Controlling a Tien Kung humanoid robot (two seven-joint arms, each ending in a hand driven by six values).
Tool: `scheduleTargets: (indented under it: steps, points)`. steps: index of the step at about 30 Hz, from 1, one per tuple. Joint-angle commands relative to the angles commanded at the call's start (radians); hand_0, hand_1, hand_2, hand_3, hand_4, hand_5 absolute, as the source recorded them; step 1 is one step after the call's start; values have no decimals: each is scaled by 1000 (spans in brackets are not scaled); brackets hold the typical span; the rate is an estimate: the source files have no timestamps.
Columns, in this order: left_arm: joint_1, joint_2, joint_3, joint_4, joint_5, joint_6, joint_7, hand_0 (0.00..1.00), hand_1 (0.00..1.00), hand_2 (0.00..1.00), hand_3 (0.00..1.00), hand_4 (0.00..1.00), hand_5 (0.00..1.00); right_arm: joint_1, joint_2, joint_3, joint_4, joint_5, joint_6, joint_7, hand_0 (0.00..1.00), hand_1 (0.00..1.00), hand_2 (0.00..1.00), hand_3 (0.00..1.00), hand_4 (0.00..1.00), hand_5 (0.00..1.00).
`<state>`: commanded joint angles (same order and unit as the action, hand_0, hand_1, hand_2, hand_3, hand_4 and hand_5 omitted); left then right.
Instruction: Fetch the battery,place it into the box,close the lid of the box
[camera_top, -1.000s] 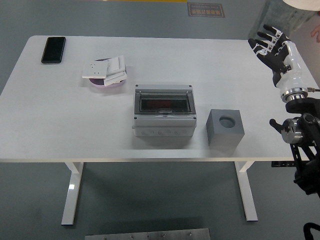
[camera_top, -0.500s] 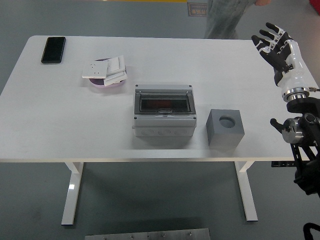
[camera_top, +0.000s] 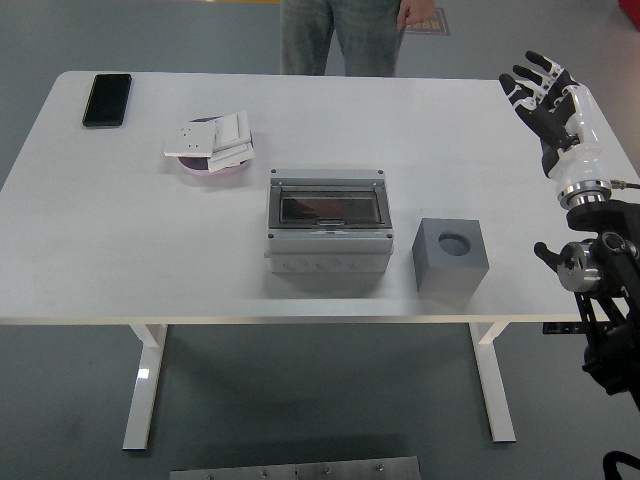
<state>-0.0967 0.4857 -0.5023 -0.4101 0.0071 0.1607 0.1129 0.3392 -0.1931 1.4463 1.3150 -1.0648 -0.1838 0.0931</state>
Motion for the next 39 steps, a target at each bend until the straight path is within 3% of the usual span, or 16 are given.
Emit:
scheduleTargets:
  steps: [39]
  points:
    - [20, 19, -21, -2, 38, 3, 22, 582, 729, 642, 599, 712, 243, -5, 16, -57, -10, 13, -6, -3, 776, 726, 739, 785, 929, 339]
